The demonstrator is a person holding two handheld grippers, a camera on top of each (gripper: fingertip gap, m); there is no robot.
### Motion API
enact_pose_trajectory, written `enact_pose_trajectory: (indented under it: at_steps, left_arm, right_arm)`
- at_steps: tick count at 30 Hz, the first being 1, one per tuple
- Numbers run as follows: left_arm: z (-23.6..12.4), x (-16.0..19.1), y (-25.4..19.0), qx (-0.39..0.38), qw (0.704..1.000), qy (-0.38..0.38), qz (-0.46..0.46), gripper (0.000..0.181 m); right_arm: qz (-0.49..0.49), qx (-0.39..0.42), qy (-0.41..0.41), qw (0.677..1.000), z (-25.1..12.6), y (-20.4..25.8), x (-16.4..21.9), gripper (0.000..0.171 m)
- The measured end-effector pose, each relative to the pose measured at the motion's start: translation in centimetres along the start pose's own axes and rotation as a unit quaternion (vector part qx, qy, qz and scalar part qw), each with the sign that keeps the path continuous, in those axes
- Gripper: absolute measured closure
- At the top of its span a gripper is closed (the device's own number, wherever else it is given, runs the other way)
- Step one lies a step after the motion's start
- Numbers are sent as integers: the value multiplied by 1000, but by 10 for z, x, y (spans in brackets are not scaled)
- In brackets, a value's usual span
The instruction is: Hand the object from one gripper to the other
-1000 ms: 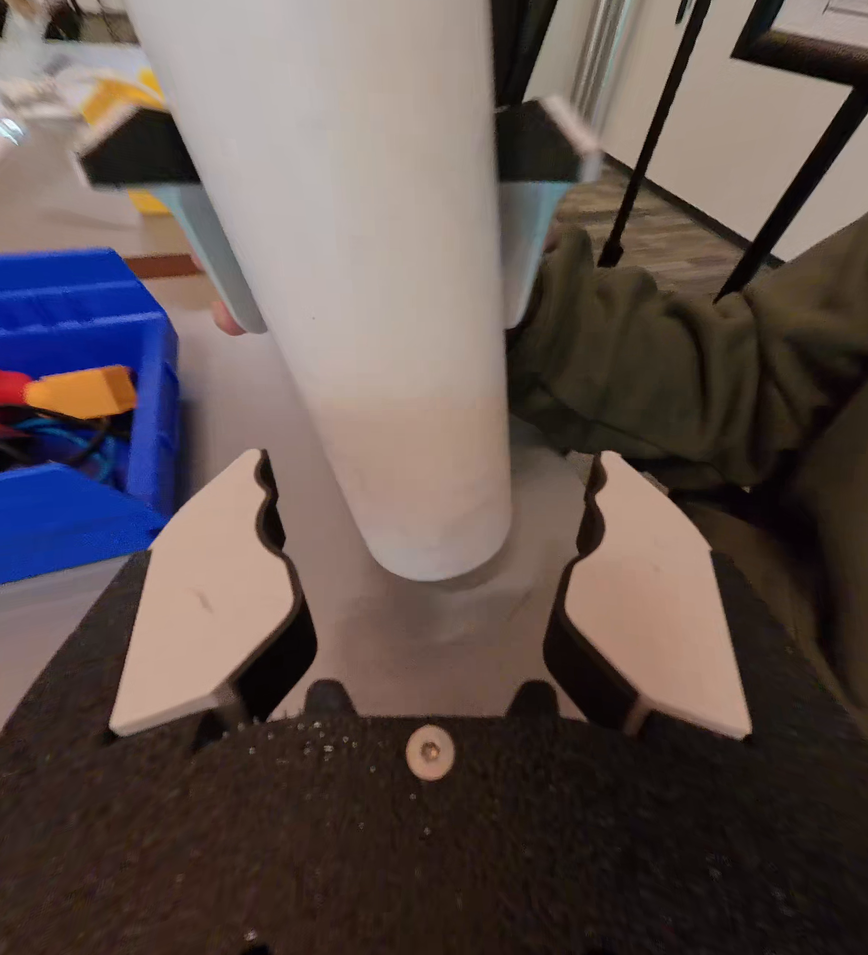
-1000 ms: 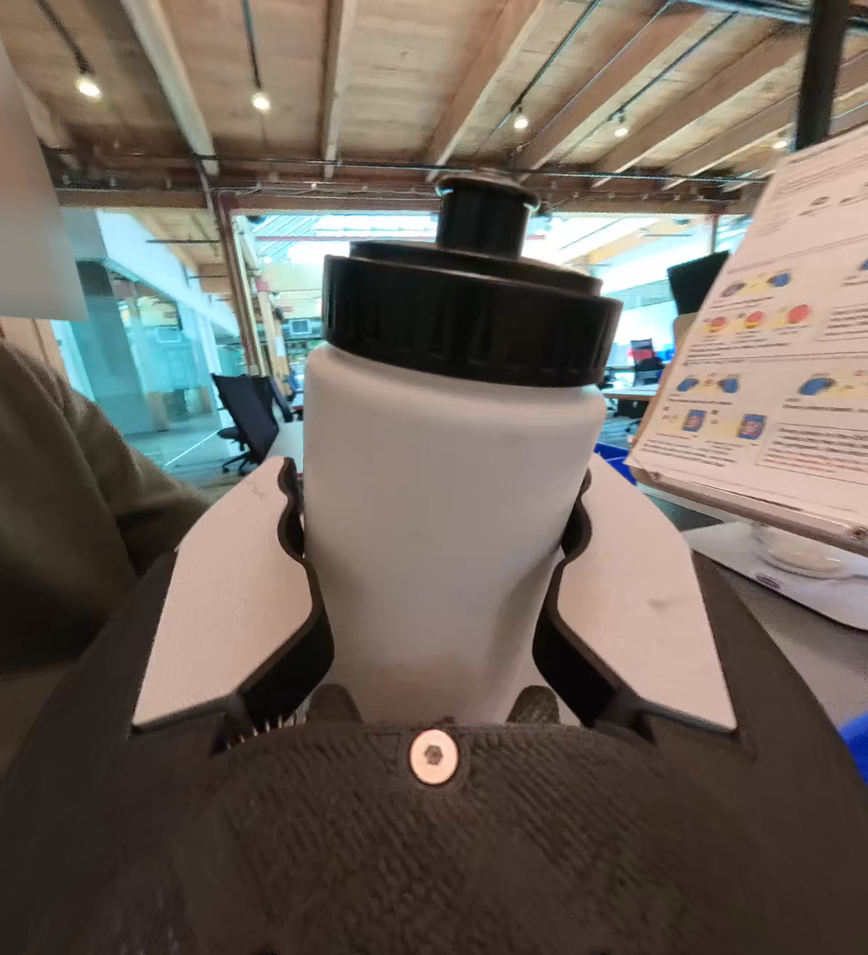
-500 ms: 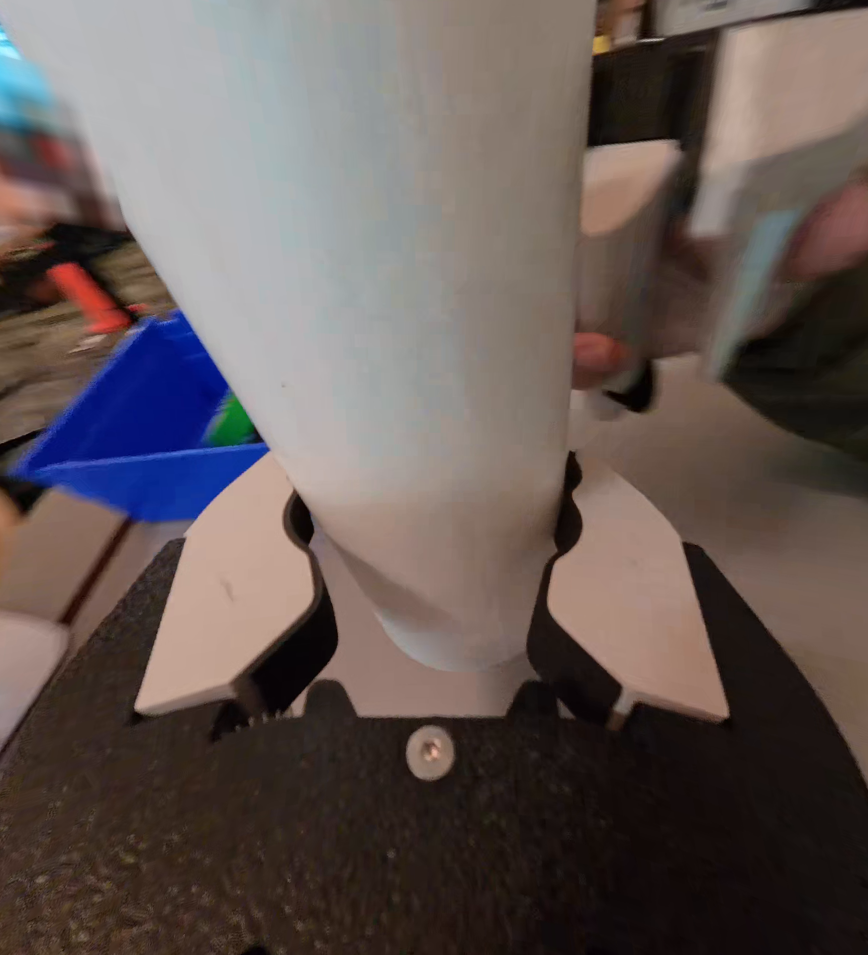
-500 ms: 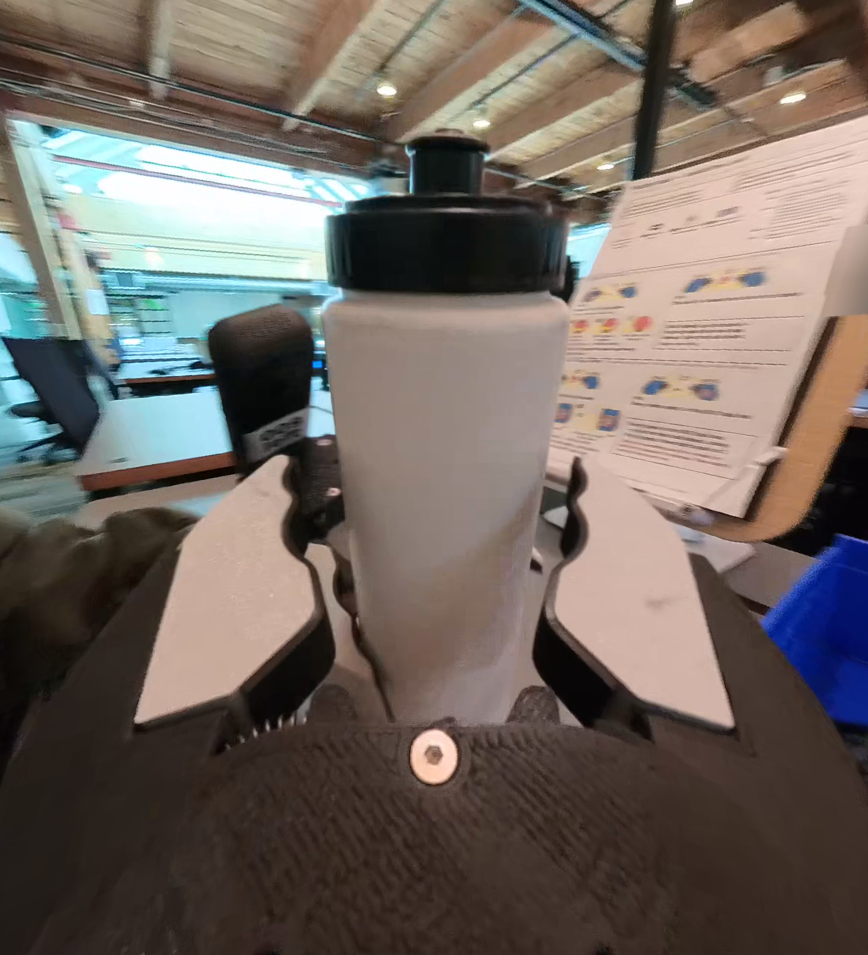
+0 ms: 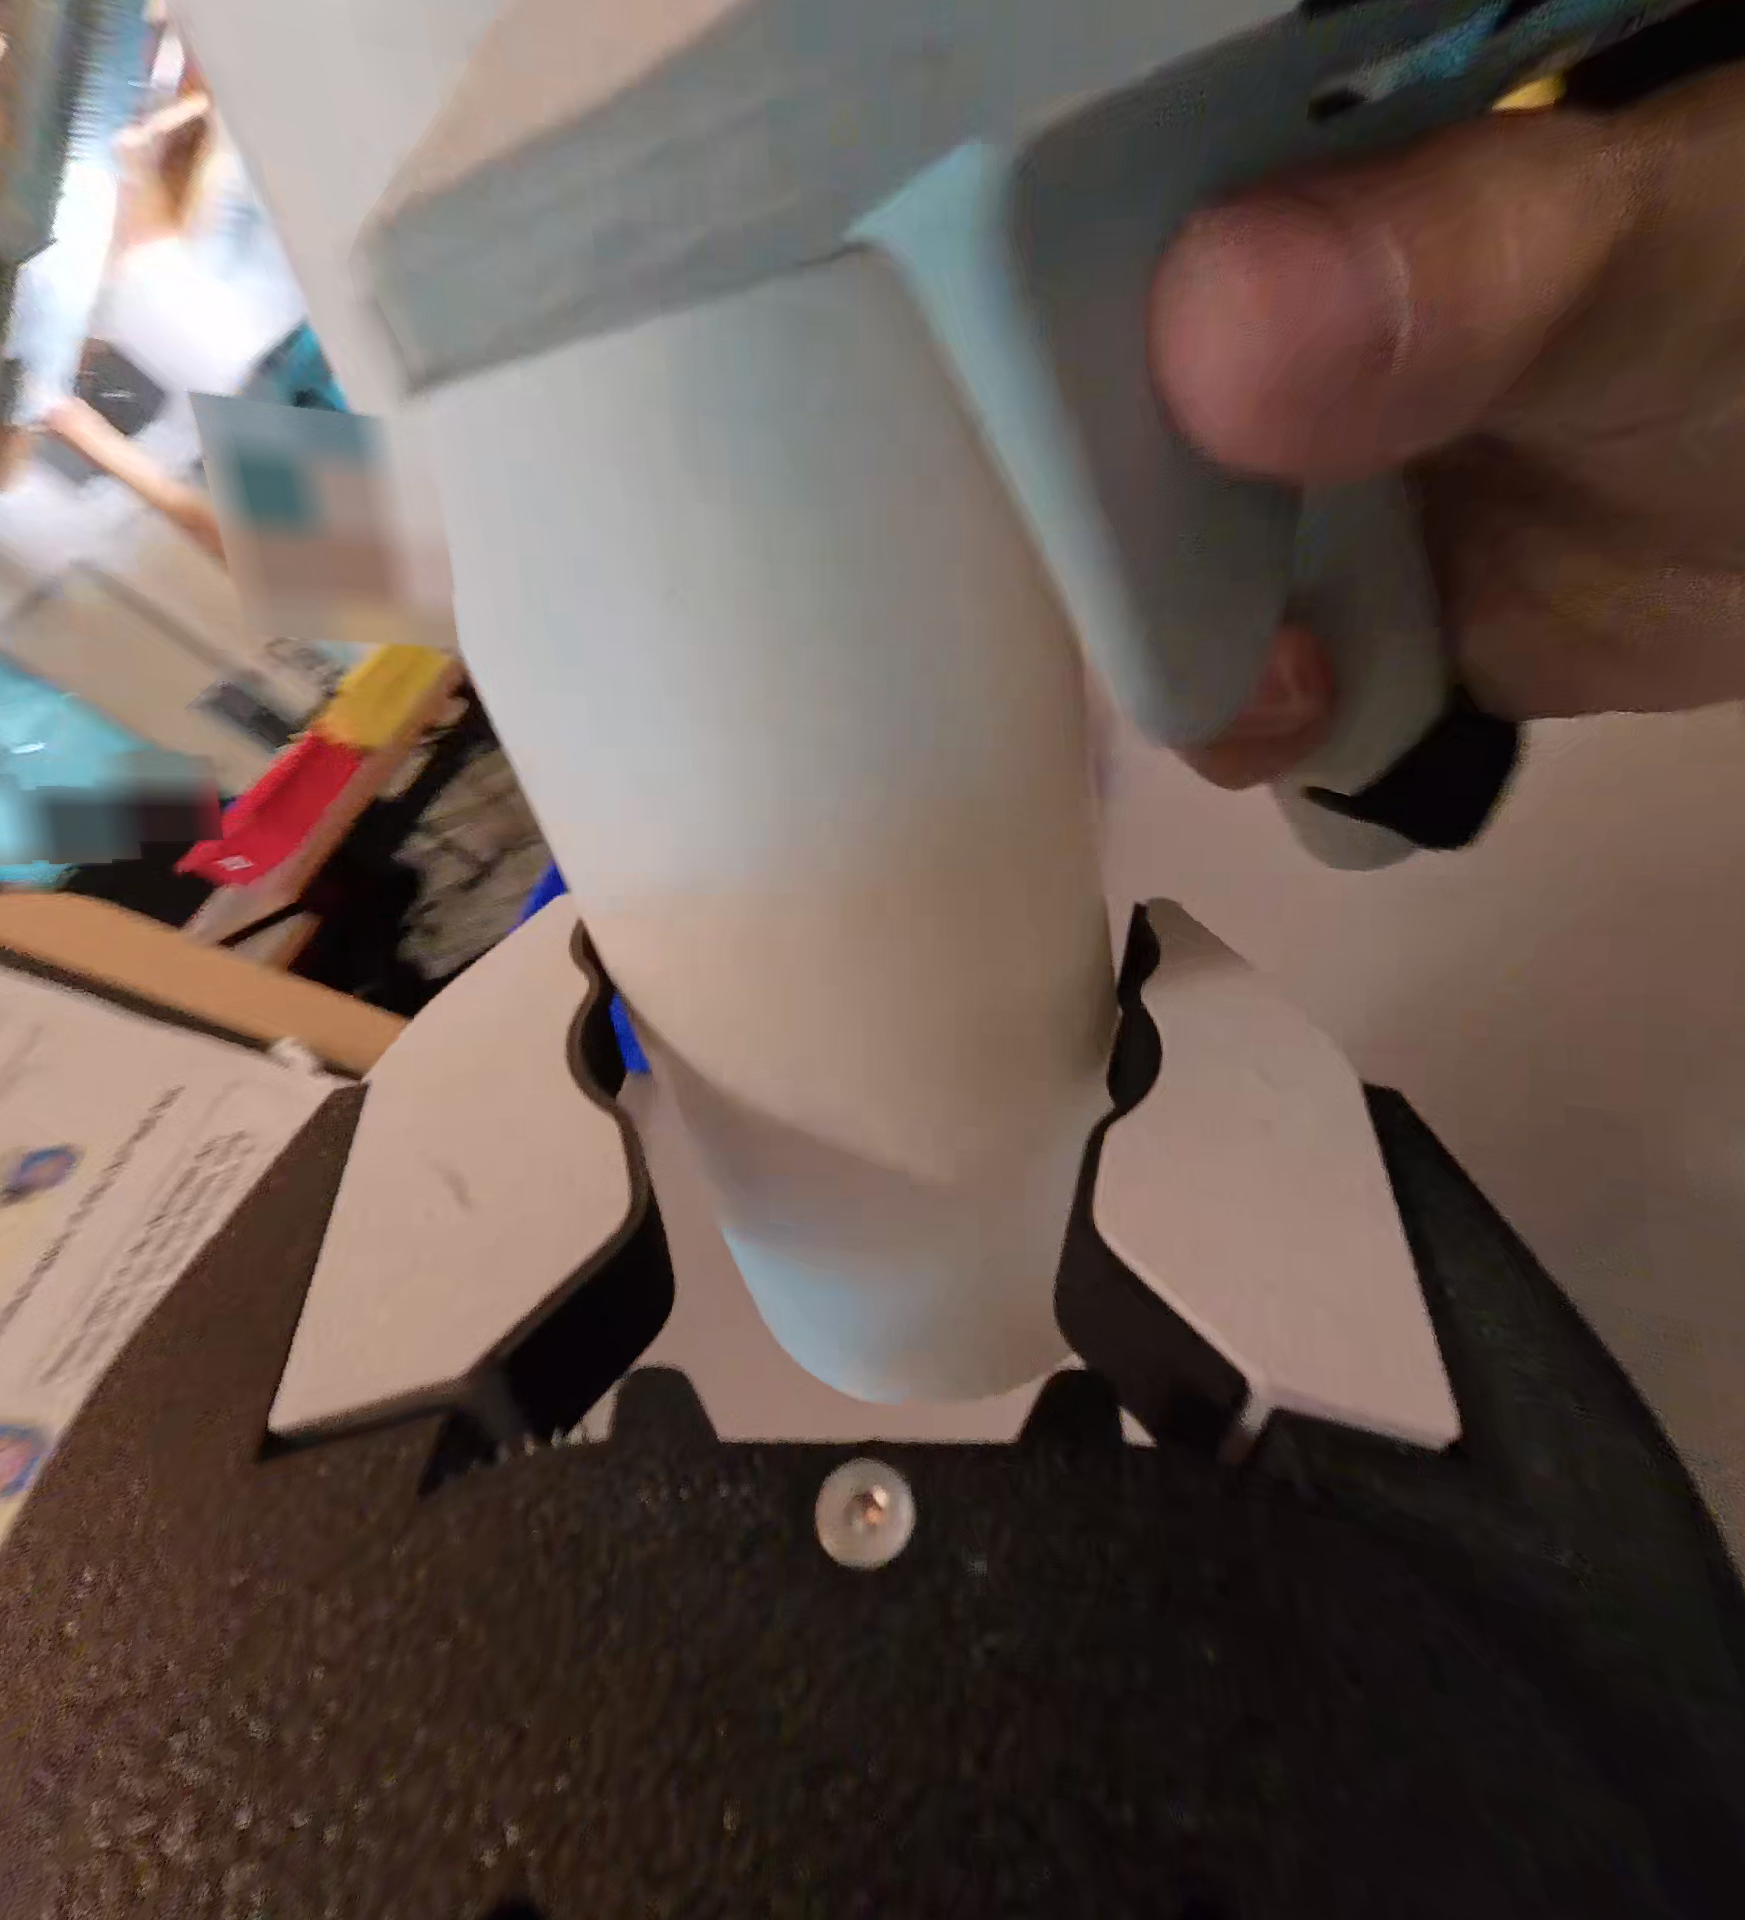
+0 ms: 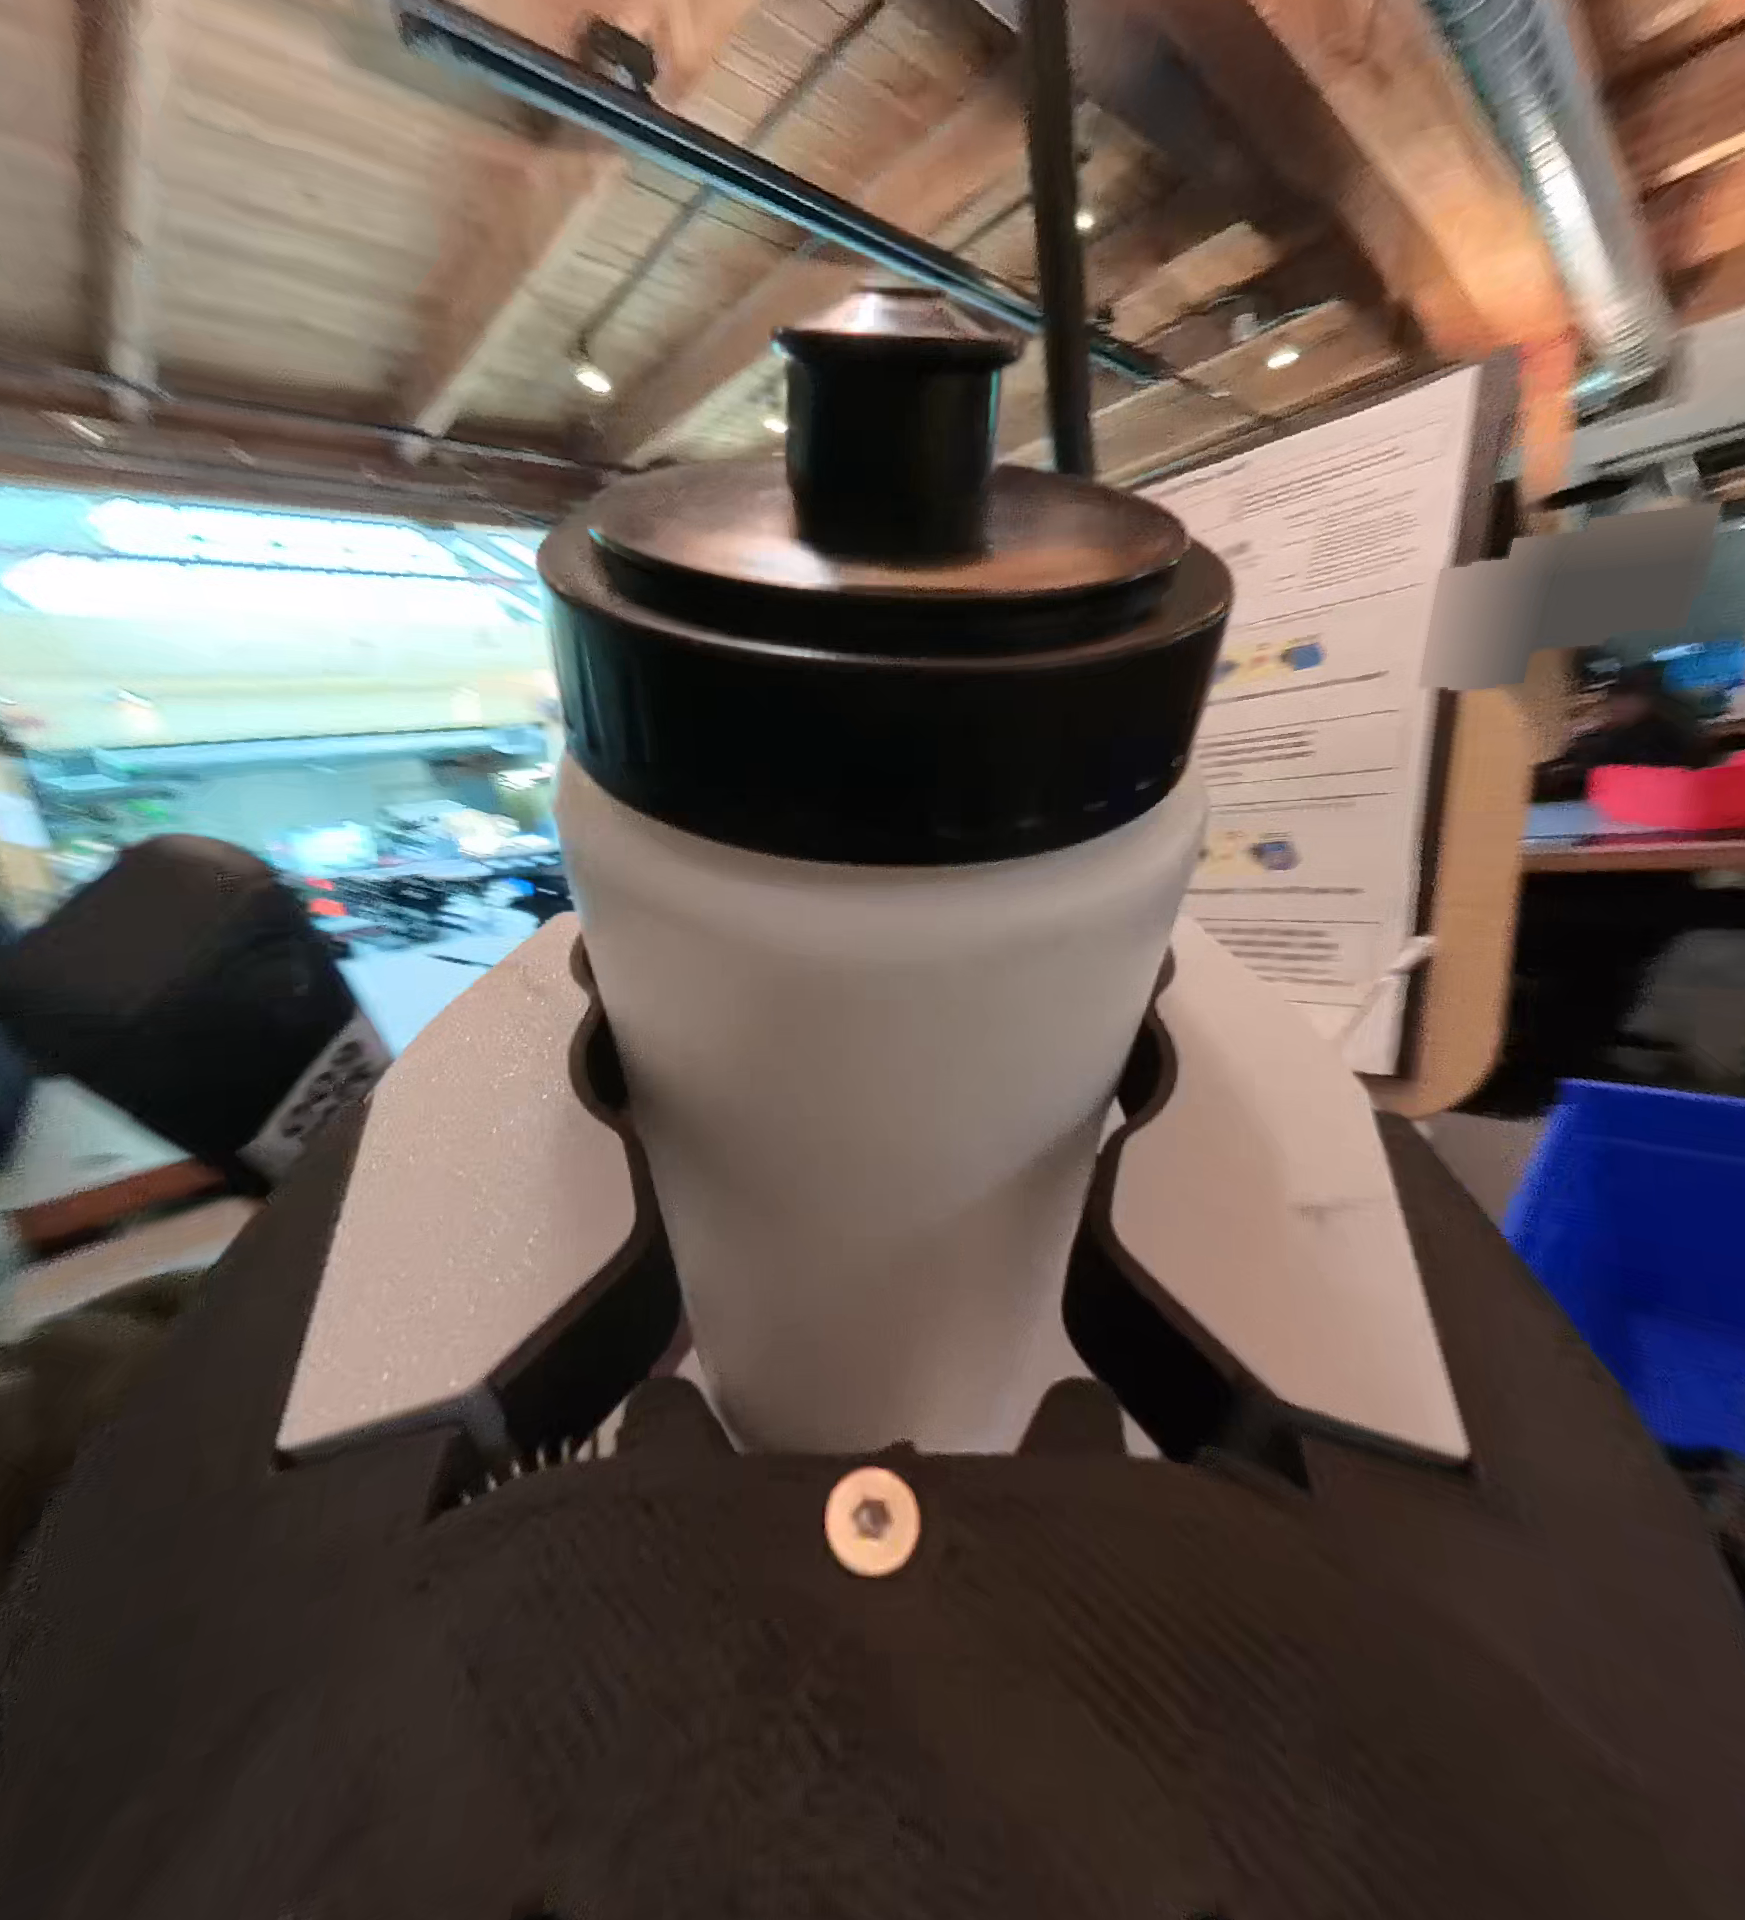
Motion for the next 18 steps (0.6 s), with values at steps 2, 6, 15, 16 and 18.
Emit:
enact_pose_trajectory:
  at_steps: [2, 6, 15, 16, 18]
  left_arm:
    - [-6, -4, -6, 62, 997, -4, -44, 77]
    - [-19, -9, -26, 213, 966, -10, -146, 73]
    - [-9, 10, -38, 226, 965, 30, -127, 79]
    - [-6, 12, -32, 200, 971, 35, -127, 79]
    - [2, 19, -16, 126, 984, 51, -114, 79]
  right_arm:
    - [46, -47, -16, 998, -6, 1, -4, 75]
    - [90, -141, -26, 986, -11, 15, -4, 75]
    - [40, -128, 11, 991, -3, 21, 9, 79]
    - [35, -102, 12, 994, -3, 16, 8, 84]
    - [23, -50, 21, 998, -2, 4, 10, 87]
Point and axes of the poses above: each gripper's, where its closed fingertips meet, z out along the fingers, x out of its underside, y = z × x across the jaws, the point moved 2 cm from there along -z, back along the fingers, and after that the axes turned 7 degrees about -x, right-handed, at the moved point
